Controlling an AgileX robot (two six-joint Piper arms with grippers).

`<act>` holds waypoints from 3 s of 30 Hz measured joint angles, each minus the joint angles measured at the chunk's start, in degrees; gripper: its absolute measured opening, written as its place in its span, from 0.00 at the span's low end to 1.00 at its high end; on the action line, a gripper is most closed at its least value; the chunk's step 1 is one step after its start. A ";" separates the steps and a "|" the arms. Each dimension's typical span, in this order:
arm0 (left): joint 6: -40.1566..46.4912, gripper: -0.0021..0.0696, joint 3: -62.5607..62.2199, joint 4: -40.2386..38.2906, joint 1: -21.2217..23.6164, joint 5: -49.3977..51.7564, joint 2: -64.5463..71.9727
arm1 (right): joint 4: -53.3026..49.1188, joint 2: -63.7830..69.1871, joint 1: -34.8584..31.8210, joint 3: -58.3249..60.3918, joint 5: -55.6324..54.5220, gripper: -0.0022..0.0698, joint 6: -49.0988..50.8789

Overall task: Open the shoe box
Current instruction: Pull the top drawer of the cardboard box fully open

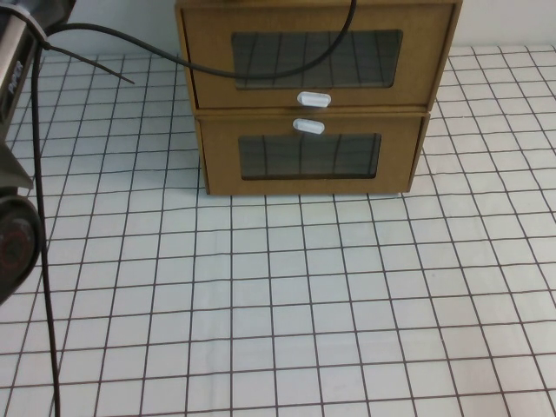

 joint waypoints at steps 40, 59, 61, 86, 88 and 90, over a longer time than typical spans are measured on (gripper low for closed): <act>-1.02 0.02 0.00 0.00 -0.08 0.06 0.09 | -28.99 73.44 22.57 -59.83 34.55 0.01 -1.59; -1.02 0.02 0.00 0.00 -0.08 0.06 0.09 | -131.35 96.33 42.70 -67.02 24.42 0.02 56.49; -1.02 0.02 0.00 0.00 -0.08 0.10 0.09 | -137.66 97.79 42.70 -67.02 23.64 0.05 58.01; -1.16 0.02 -0.12 0.00 -0.08 0.32 0.09 | -143.86 112.78 42.32 -81.61 29.80 0.50 59.37; -1.16 0.02 -0.12 0.00 -0.08 0.32 0.09 | -143.86 113.16 41.95 -82.46 29.94 0.50 58.78; -1.16 0.02 -0.12 0.00 -0.08 0.32 0.09 | -143.86 113.69 41.54 -83.11 29.94 0.50 58.55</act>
